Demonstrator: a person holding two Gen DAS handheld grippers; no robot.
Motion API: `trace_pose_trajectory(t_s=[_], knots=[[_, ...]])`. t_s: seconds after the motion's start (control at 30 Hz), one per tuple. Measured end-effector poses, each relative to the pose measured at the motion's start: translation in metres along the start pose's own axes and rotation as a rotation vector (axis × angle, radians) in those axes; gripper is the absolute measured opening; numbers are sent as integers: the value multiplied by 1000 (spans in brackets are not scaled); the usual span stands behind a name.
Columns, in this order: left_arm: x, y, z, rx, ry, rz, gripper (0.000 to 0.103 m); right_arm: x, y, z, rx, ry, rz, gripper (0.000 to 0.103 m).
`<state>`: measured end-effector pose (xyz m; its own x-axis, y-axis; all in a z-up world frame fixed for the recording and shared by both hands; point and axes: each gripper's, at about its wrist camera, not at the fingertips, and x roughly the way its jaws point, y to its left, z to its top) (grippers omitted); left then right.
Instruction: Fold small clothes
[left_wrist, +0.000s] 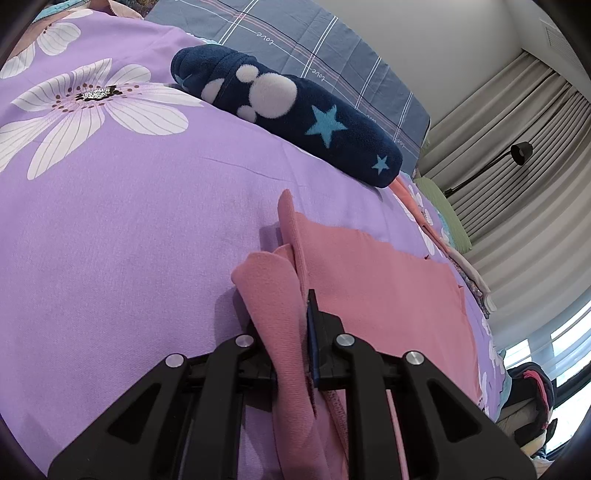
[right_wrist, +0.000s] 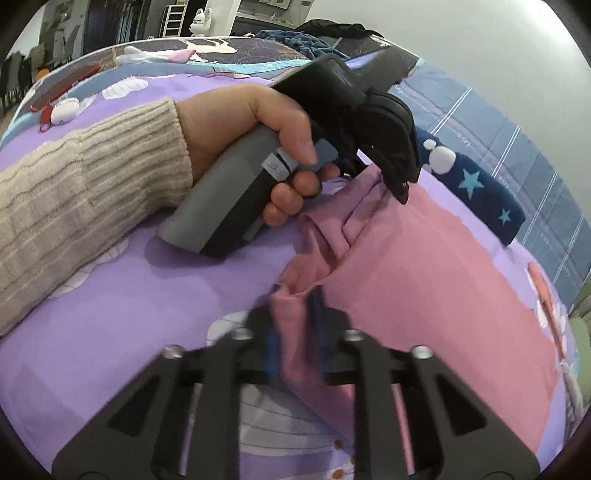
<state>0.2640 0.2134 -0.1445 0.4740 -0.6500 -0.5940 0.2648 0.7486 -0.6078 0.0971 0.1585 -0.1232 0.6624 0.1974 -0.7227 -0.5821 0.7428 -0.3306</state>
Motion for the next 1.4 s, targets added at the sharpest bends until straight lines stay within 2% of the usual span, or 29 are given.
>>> trace_pose_trajectory(t_s=[0.1, 0.23, 0.4, 0.5, 0.7, 0.9, 1.03, 1.23, 1.4], knots=[[-2, -3, -1, 18, -8, 14, 13, -9, -6, 0, 31, -34, 21, 6], [-4, -10, 1, 12, -13, 26, 10, -37, -26, 0, 108, -127, 30, 6], [-13, -42, 7, 49, -38, 32, 10, -61, -56, -9, 203, -165, 34, 6], [-18, -72, 17, 69, -41, 32, 10, -78, -82, -20, 275, -190, 25, 6], [-1, -156, 30, 162, -11, 89, 10, -114, -138, -57, 463, -254, 28, 6], [47, -242, 22, 269, 30, 128, 10, -140, -194, -117, 651, -285, 34, 6], [102, -295, 6, 366, 101, 189, 10, -153, -227, -163, 754, -300, 10, 6], [181, -342, -24, 472, 212, 283, 9, -150, -267, -228, 921, -260, 31, 6], [215, -360, -43, 554, 250, 385, 9, -143, -276, -259, 970, -250, 74, 6]])
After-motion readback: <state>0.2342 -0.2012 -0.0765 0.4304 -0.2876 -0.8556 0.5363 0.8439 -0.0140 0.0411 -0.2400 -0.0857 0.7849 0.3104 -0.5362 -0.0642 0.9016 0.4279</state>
